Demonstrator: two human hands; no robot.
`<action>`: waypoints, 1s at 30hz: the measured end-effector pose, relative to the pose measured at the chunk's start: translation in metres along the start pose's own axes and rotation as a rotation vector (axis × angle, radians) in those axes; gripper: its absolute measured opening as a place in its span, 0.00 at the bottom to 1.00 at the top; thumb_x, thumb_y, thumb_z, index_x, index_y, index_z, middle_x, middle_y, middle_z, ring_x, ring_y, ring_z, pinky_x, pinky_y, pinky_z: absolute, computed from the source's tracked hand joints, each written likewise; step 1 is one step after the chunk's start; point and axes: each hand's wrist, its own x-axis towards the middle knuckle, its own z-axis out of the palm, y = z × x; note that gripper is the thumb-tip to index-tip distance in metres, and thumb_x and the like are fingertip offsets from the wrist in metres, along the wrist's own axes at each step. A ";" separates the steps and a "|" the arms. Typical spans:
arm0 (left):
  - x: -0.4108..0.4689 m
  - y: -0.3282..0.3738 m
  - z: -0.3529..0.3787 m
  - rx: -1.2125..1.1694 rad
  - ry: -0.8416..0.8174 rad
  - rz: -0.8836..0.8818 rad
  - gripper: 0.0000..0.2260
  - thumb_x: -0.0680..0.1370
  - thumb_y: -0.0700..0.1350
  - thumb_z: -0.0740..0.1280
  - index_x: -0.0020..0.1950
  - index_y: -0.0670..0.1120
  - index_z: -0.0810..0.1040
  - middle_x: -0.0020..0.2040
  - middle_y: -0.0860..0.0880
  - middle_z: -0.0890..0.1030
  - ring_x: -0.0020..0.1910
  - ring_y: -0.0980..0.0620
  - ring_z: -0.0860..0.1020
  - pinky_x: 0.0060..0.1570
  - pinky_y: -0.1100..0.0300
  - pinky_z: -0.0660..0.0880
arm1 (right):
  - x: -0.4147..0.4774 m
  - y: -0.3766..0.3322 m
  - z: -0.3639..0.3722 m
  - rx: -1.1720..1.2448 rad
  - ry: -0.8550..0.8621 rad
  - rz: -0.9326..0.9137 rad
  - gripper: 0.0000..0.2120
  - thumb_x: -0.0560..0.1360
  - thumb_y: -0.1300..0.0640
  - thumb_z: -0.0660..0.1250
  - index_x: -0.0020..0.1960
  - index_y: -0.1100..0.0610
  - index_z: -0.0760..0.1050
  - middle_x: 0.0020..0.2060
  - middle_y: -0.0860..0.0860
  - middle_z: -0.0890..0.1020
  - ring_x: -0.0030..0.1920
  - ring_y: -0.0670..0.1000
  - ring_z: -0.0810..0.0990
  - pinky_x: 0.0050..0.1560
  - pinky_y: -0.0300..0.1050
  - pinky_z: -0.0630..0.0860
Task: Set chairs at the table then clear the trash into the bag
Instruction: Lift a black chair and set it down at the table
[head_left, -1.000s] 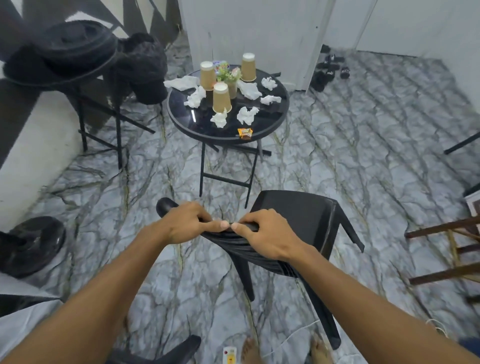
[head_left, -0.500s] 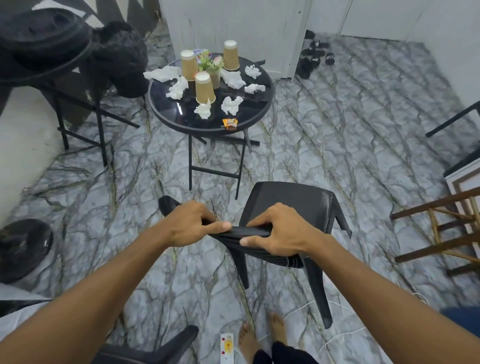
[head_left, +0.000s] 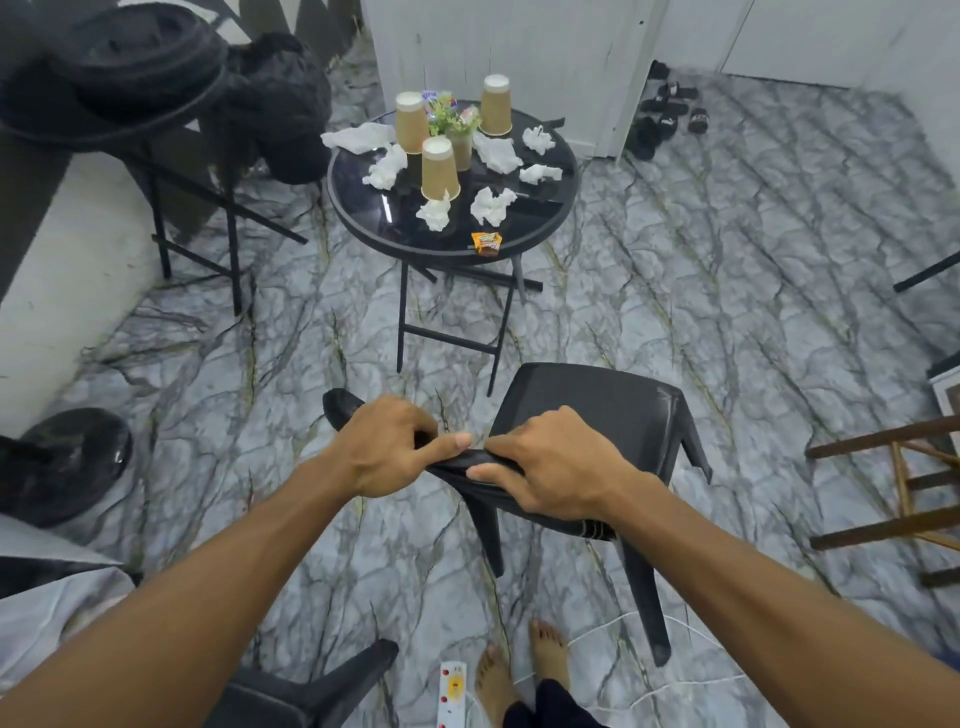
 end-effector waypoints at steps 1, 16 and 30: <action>-0.001 0.006 0.004 0.023 -0.009 0.021 0.37 0.76 0.75 0.50 0.27 0.43 0.70 0.23 0.49 0.67 0.25 0.50 0.63 0.31 0.61 0.58 | -0.009 0.005 -0.002 0.030 0.013 0.016 0.27 0.79 0.34 0.49 0.40 0.52 0.75 0.31 0.51 0.80 0.32 0.54 0.77 0.34 0.47 0.68; 0.041 0.118 0.062 -0.053 -0.402 0.158 0.40 0.75 0.77 0.50 0.34 0.39 0.73 0.29 0.43 0.73 0.27 0.50 0.66 0.35 0.46 0.69 | -0.126 0.047 -0.014 0.104 -0.143 0.355 0.40 0.72 0.23 0.43 0.38 0.54 0.77 0.28 0.52 0.77 0.29 0.53 0.74 0.33 0.49 0.71; 0.061 0.168 0.125 0.033 -0.425 0.280 0.36 0.73 0.79 0.51 0.37 0.49 0.81 0.32 0.47 0.78 0.33 0.50 0.74 0.38 0.48 0.74 | -0.238 0.070 0.016 0.129 -0.055 0.546 0.34 0.77 0.31 0.45 0.34 0.55 0.75 0.26 0.52 0.77 0.28 0.51 0.73 0.32 0.50 0.71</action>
